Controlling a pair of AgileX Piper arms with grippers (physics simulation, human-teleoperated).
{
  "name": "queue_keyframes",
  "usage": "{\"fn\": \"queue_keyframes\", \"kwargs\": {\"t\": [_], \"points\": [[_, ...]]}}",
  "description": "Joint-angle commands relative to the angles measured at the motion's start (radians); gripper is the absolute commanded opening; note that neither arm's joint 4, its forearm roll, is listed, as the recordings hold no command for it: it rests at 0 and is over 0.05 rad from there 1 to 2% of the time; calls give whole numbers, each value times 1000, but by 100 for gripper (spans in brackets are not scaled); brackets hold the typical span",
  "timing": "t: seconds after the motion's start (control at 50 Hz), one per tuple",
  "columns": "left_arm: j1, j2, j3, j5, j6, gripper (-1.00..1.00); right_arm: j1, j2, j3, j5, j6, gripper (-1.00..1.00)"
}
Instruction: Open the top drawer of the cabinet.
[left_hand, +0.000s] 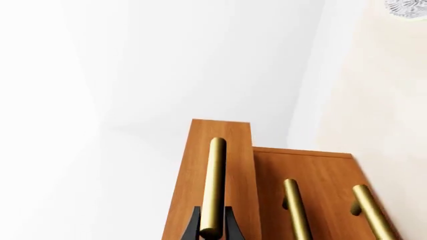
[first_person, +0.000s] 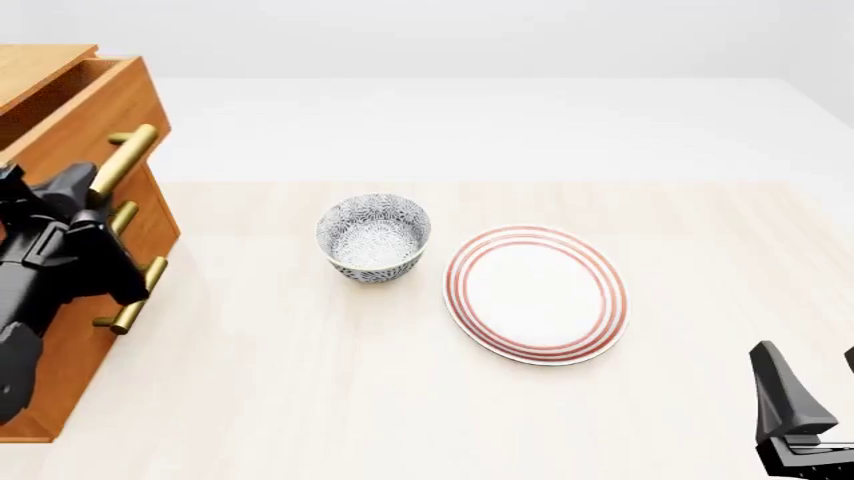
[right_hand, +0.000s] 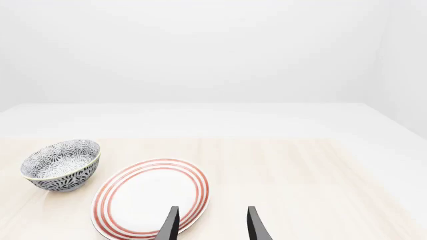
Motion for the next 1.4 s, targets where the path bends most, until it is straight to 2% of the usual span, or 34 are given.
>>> {"fn": "queue_keyframes", "kwargs": {"t": [0.02, 0.58, 0.98, 1.4], "points": [[-40, -35, 70, -2, 13, -100, 0, 0, 0, 0, 0, 100], [-131, -153, 53, 90, 11, -100, 0, 0, 0, 0, 0, 100], [-191, -119, 62, 50, 14, -100, 0, 0, 0, 0, 0, 100], [-233, -168, 53, 82, 17, -100, 0, 0, 0, 0, 0, 100]]}}
